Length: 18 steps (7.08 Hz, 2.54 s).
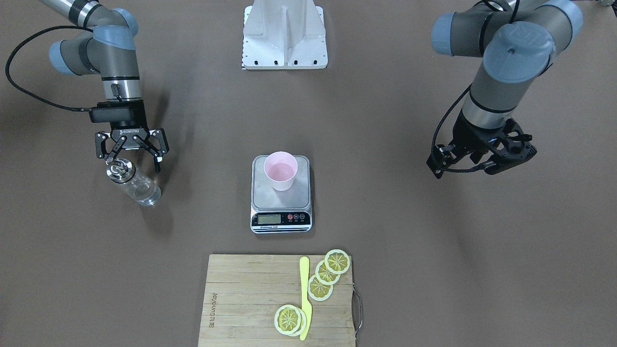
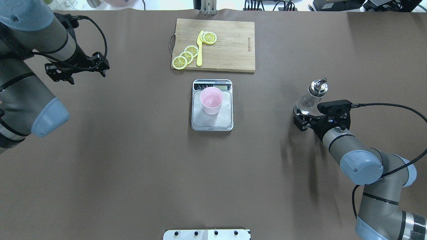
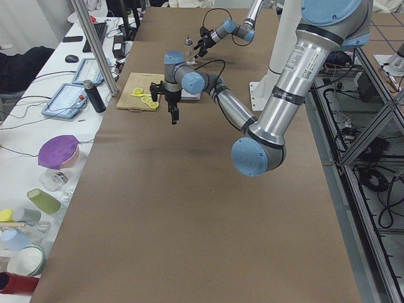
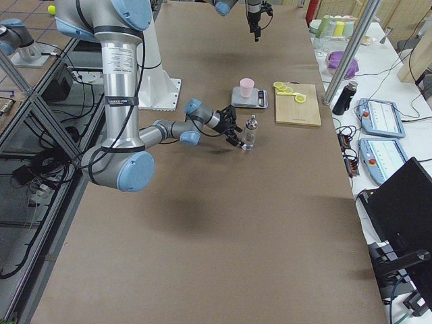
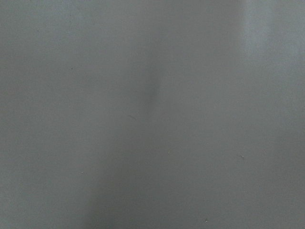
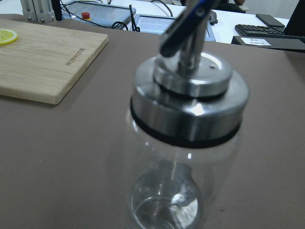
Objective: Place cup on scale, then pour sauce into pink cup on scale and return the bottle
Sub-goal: 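Grasp the glass sauce bottle with the right gripper, then lift the bottle with the right gripper and carry it over the pink cup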
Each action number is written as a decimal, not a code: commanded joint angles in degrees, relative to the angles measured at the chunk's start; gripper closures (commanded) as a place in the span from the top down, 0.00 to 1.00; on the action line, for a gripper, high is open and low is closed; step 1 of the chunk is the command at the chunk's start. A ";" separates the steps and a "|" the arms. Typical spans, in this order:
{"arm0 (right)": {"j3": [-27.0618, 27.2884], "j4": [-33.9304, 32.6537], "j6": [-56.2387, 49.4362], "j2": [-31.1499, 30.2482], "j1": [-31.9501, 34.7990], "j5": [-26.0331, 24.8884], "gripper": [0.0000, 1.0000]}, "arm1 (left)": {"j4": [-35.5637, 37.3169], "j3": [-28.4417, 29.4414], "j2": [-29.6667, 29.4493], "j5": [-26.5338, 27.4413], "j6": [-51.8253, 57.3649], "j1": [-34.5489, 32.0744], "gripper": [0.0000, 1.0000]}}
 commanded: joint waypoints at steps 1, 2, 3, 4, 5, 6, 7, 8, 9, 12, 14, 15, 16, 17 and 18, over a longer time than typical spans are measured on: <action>-1.90 0.10 -1.15 1.77 -0.04 -1.20 1.00 | 0.00 0.24 -0.12 0.04 -0.16 0.06 0.99; -2.18 0.01 -1.24 2.31 0.04 -1.30 1.00 | 0.00 0.24 -0.21 0.04 -0.07 0.06 0.99; -2.26 0.01 -1.50 2.31 0.48 -1.21 1.00 | 0.08 0.32 -0.29 0.04 -0.16 0.06 0.99; -2.27 0.10 -3.15 2.57 1.01 -1.21 1.00 | 0.08 0.58 -0.47 0.04 -0.33 0.06 0.98; -2.27 0.01 -3.26 2.75 1.27 -1.21 1.00 | 0.00 0.76 -0.65 0.04 -0.33 0.15 0.98; -2.27 0.01 -3.17 2.84 1.45 -1.21 1.00 | 0.08 0.68 -0.65 0.04 -0.42 0.15 0.99; -2.27 0.01 -3.26 2.84 2.06 -1.12 1.00 | 0.08 0.76 -0.65 0.13 -0.42 0.15 0.98; -2.27 0.01 -3.26 2.84 2.76 -0.95 1.00 | 0.08 0.76 -0.65 0.13 -0.42 0.15 0.98; -2.53 0.01 -3.26 3.62 2.86 -0.86 1.00 | 0.08 0.76 -0.65 0.13 -0.42 0.15 0.99; -4.02 -0.07 -3.26 7.06 3.73 -0.86 0.59 | 0.08 0.76 -0.65 0.13 -0.33 0.06 0.98; -3.59 -0.16 -6.48 7.67 5.31 0.28 0.00 | -0.18 0.76 -0.47 0.13 -0.51 0.06 0.99; -2.02 -1.12 -12.95 9.24 8.97 5.16 0.00 | -0.44 0.85 -0.12 0.13 -0.42 0.06 0.98; 0.70 -6.18 -17.97 9.26 10.31 6.34 0.00 | -0.62 1.11 0.14 0.04 -0.42 0.06 0.98; 2.90 -13.97 -21.50 11.69 10.24 4.17 0.00 | -0.62 1.11 0.14 0.04 -0.16 -0.03 0.98; 3.53 -22.14 -26.33 15.98 8.59 -0.98 0.00 | -0.53 1.11 0.14 0.13 0.10 -0.20 0.99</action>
